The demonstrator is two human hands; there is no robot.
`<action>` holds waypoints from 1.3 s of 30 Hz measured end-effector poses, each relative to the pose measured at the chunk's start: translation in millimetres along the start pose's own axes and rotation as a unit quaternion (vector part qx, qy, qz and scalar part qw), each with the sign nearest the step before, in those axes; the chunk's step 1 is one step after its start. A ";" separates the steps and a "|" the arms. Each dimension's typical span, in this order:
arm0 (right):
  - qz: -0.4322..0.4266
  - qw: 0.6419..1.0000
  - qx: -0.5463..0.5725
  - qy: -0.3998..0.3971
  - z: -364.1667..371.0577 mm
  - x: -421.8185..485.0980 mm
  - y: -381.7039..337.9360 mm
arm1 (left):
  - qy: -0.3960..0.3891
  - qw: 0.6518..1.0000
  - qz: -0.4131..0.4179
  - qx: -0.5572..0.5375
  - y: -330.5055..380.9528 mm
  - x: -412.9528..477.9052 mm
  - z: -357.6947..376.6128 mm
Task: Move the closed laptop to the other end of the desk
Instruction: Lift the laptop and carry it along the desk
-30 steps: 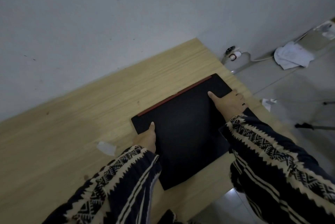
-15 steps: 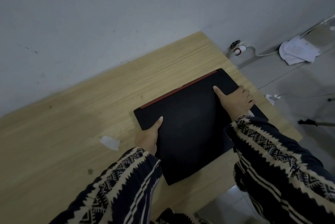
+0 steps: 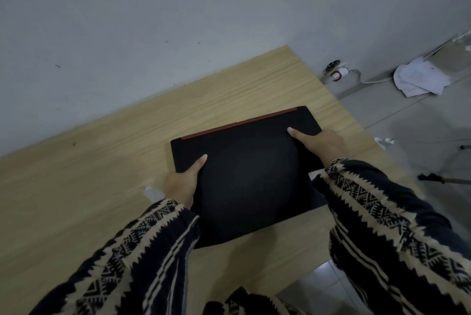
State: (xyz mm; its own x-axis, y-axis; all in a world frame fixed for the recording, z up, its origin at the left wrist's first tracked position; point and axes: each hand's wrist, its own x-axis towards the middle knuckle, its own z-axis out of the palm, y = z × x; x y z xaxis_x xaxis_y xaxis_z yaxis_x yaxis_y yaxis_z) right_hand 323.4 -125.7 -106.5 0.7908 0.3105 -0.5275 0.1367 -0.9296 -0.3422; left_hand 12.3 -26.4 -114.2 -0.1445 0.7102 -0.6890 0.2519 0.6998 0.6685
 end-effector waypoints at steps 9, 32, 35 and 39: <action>-0.100 0.993 0.046 -0.035 40.3 -41.3 -32.7 | 0.054 0.993 0.098 0.046 19.3 23.5 -84.7; -0.193 0.933 0.145 -0.265 211.5 -235.0 -157.8 | 0.044 0.996 0.026 -0.072 -27.4 84.5 -399.8; -0.158 0.932 0.179 -0.271 232.1 -253.0 -176.6 | 0.003 0.999 -0.010 -0.051 -24.1 89.0 -438.9; -0.139 0.943 0.161 -0.257 251.6 -266.4 -194.5 | -0.109 0.991 -0.073 -0.023 -25.9 93.8 -483.1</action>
State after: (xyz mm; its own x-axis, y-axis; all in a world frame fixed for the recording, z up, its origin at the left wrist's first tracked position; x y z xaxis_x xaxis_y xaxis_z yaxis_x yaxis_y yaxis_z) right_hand -64.0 22.3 -95.0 0.3461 0.6652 -0.6616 0.0423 -0.7155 -0.6973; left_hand -470.0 59.3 -60.8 0.0343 0.5713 -0.8200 0.1983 0.8003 0.5658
